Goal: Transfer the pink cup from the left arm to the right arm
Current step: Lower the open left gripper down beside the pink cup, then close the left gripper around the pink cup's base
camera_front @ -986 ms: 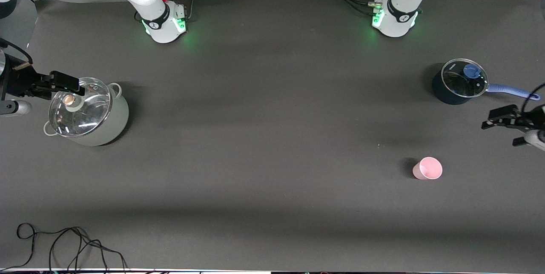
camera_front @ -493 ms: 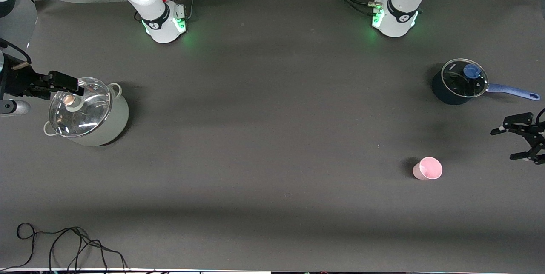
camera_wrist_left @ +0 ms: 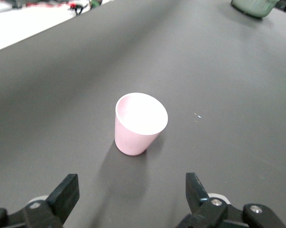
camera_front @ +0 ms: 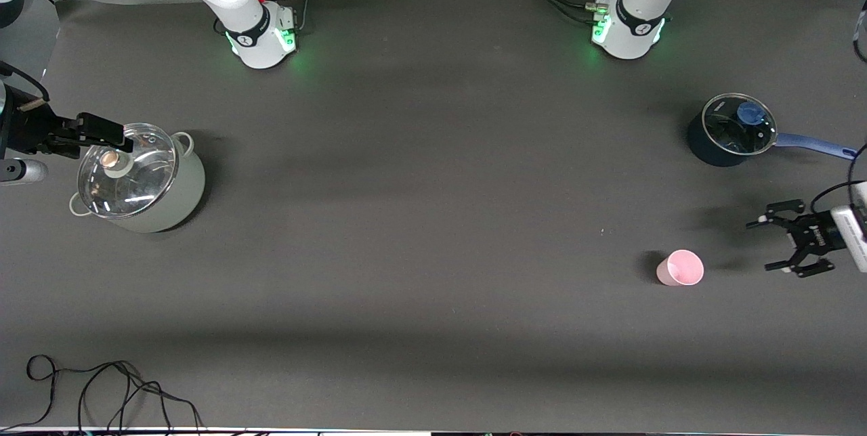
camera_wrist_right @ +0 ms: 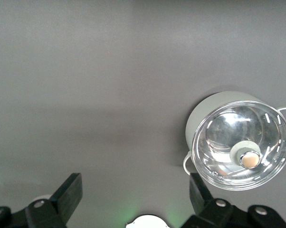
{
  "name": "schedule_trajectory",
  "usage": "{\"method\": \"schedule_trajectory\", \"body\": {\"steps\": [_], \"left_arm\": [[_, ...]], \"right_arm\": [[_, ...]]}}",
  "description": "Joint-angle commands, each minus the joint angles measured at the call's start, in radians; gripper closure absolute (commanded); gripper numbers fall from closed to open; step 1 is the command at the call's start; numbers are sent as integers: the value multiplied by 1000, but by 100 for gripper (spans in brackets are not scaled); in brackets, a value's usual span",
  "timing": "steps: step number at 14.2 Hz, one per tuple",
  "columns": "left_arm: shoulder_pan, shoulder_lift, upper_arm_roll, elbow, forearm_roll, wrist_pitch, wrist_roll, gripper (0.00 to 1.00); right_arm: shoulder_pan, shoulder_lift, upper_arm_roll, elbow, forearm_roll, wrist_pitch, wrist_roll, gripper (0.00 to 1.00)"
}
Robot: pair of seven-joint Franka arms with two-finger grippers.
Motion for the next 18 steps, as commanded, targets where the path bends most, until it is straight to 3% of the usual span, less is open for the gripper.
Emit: {"method": "schedule_trajectory", "body": {"steps": [1, 5, 12, 18], "left_arm": [[15, 64, -8, -8, -123, 3, 192, 0], [12, 140, -9, -16, -234, 25, 349, 0], [-19, 209, -14, -37, -349, 44, 452, 0], [-20, 246, -72, -48, -435, 84, 552, 0]], "right_arm": [[-8, 4, 2, 19, 8, -18, -14, 0], [-8, 4, 2, 17, 8, -18, -14, 0], [-8, 7, 2, 17, 7, -18, -25, 0], [-8, 9, 2, 17, 5, -18, -14, 0]]}}
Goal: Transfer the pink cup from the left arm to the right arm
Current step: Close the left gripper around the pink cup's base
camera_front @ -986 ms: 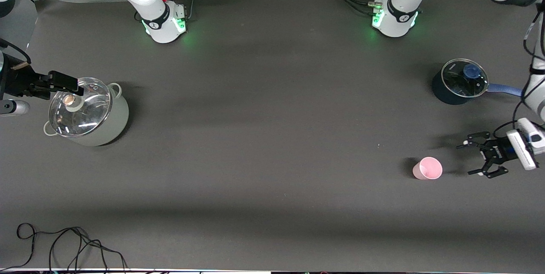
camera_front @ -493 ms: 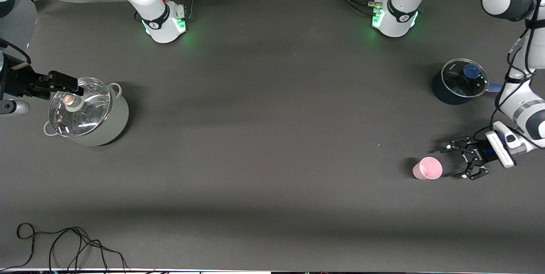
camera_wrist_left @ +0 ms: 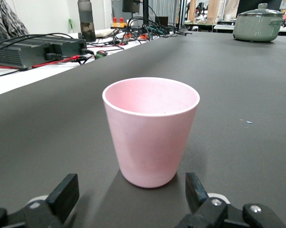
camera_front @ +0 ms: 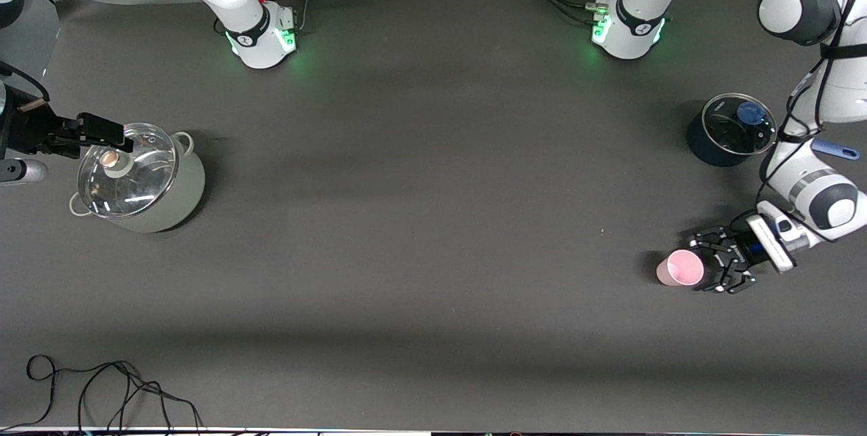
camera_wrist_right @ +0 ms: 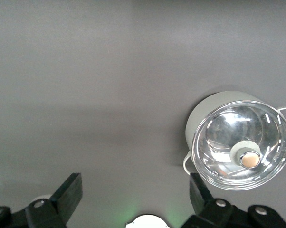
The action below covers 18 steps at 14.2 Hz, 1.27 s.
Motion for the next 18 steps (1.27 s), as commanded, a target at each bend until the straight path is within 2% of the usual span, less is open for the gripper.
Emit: {"method": "schedule_trajectory", "body": {"steps": [1, 9, 10, 14, 17, 18], "left_arm": [[-6, -2, -16, -17, -31, 13, 41, 0], [-26, 2, -41, -37, -85, 42, 44, 1], [-27, 2, -41, -37, -85, 42, 44, 4], [-34, 2, -41, -42, -99, 42, 44, 40], [-34, 2, -41, -42, -99, 42, 44, 60], [-34, 2, -41, -42, -99, 43, 42, 61]], "right_arm": [[-10, 8, 2, 18, 5, -18, -16, 0], [-14, 11, 2, 21, -6, -18, -24, 0], [-16, 11, 2, 21, -6, -18, -24, 0], [-16, 11, 2, 19, -4, -18, -22, 0], [-16, 11, 2, 19, -4, -18, -16, 0], [-14, 11, 2, 19, -4, -18, -16, 0]]}}
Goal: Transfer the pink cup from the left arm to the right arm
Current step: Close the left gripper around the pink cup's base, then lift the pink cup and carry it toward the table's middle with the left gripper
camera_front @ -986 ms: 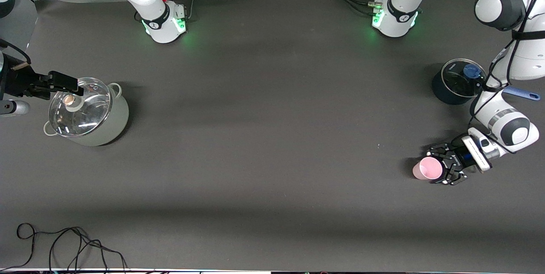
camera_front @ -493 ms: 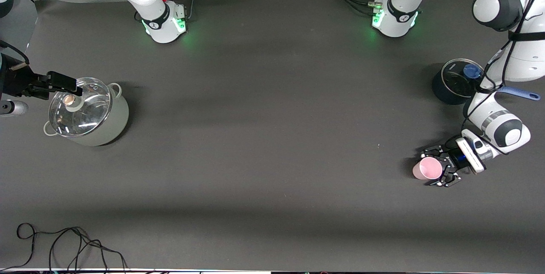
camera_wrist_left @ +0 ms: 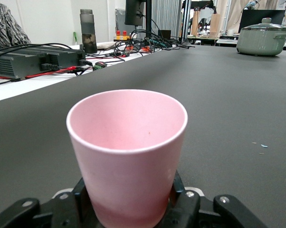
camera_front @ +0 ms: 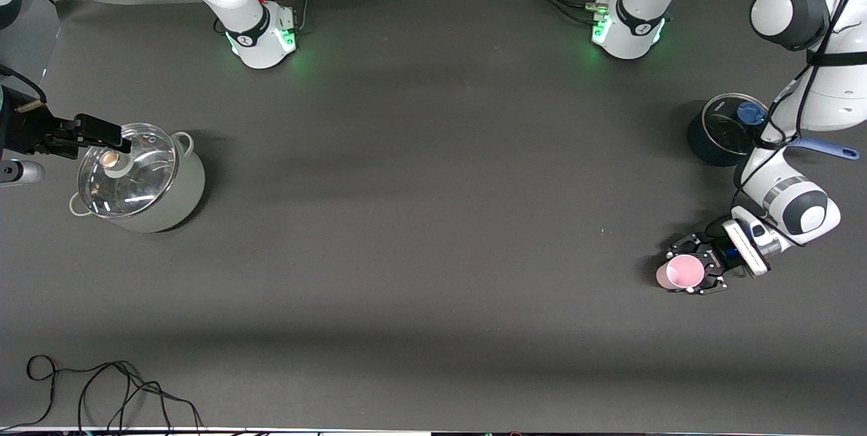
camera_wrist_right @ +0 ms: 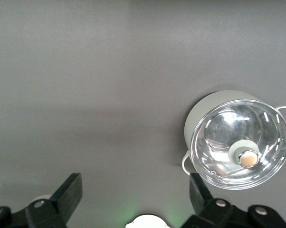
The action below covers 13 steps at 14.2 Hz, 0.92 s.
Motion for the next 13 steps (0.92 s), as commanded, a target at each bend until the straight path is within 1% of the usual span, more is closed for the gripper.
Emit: {"method": "schedule_trajectory", "body": {"steps": [1, 3, 4, 6, 7, 8, 11, 13], "left_arm": [[-11, -10, 4, -16, -26, 15, 24, 61], [-20, -24, 0, -13, -28, 16, -3, 66], [-26, -36, -14, -13, -34, 30, -37, 67], [-23, -87, -70, -31, -37, 80, -101, 70], [-21, -119, -107, -57, -40, 135, -117, 73], [-15, -151, -162, -92, -49, 204, -132, 77], [-11, -234, -359, -151, -140, 443, -178, 78], [-11, -280, -486, -180, -151, 577, -268, 78]], "right_arm": [[-7, 9, 3, 19, -4, -18, -14, 0], [-7, 9, 3, 19, -3, -18, -14, 0], [-7, 9, 3, 19, -3, -18, -13, 0], [-7, 9, 3, 19, -3, -18, -13, 0], [-7, 8, 3, 19, -3, -18, -13, 0], [-7, 8, 3, 19, -3, -18, -13, 0], [-7, 9, 3, 19, -3, -18, -13, 0], [-7, 8, 3, 19, -3, -18, -11, 0]]}}
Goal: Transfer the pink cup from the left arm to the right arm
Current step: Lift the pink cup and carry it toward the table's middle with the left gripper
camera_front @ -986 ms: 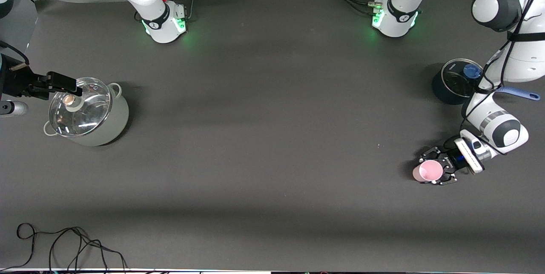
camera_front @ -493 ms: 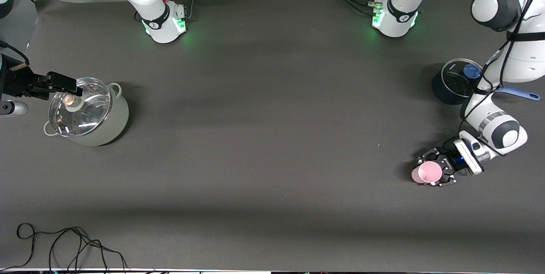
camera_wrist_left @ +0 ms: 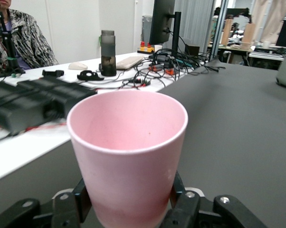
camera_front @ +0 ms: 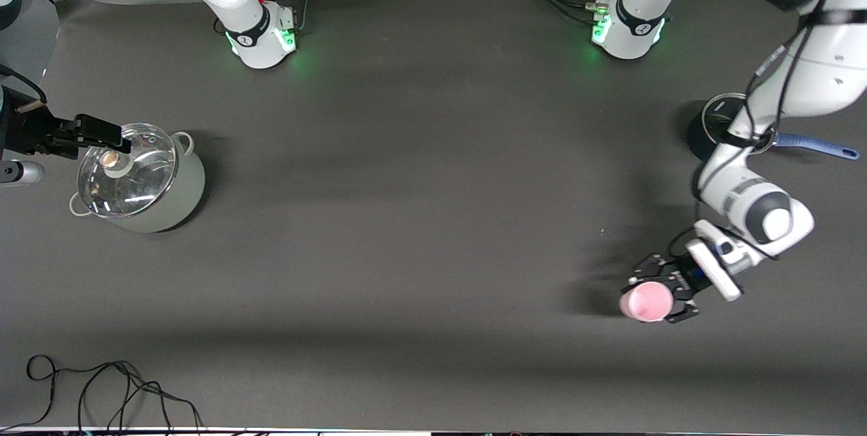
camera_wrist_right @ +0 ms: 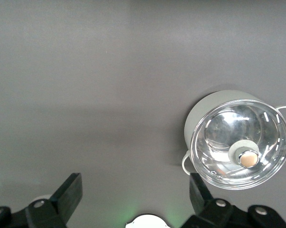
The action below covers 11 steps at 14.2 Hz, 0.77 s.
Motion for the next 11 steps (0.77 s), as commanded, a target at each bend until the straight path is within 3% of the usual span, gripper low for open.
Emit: {"method": "schedule_trajectory", "body": {"steps": [1, 5, 7, 11], "left_arm": [[-6, -115, -133, -99, -31, 141, -117, 78], [-10, -124, -423, -93, -31, 475, -261, 81], [-15, -124, -531, -96, -45, 590, -276, 81], [-35, -124, -746, -97, -51, 863, -278, 80]], "right_arm": [[-7, 7, 3, 19, -3, -18, -11, 0], [-7, 7, 3, 19, 0, -18, -10, 0], [-6, 7, 3, 21, 5, -18, -5, 0], [10, 1, 8, 26, 60, -18, 253, 0]]}}
